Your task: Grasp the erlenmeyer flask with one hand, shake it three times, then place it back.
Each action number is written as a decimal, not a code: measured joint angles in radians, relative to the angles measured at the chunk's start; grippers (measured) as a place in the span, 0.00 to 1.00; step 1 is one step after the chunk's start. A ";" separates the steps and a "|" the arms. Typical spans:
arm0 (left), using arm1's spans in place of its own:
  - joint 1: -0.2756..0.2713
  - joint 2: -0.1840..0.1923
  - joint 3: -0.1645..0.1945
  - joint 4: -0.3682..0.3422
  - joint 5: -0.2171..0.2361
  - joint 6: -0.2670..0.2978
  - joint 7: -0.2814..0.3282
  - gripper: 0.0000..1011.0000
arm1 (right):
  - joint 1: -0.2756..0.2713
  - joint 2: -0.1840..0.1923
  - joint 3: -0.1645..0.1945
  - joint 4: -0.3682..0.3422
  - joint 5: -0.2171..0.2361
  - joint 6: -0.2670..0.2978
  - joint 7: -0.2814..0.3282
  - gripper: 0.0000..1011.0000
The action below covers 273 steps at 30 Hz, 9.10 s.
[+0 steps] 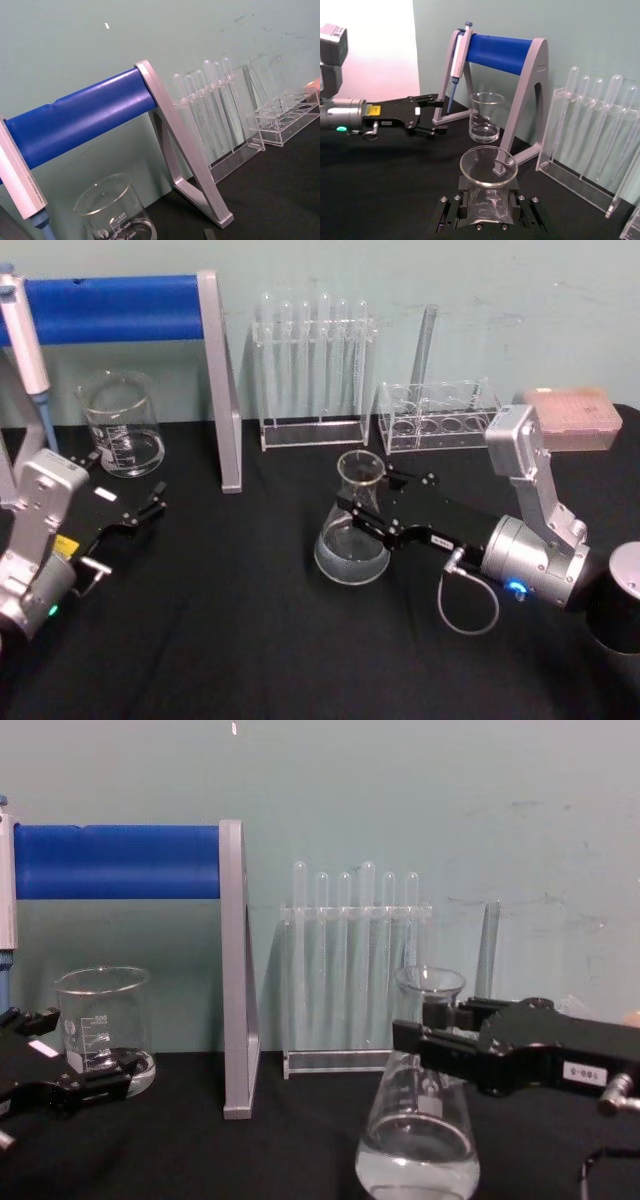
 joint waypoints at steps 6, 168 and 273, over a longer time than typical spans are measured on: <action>0.000 0.000 0.000 0.000 0.000 0.000 0.000 0.99 | 0.000 0.027 -0.019 0.008 0.015 -0.011 0.031 0.45; 0.000 0.000 0.000 0.000 0.000 0.000 0.000 0.99 | 0.079 0.084 -0.162 0.118 0.125 -0.055 0.112 0.99; 0.000 0.000 0.000 0.000 0.000 0.000 0.000 0.99 | -0.071 -0.027 0.109 0.082 -0.040 0.080 -0.487 0.99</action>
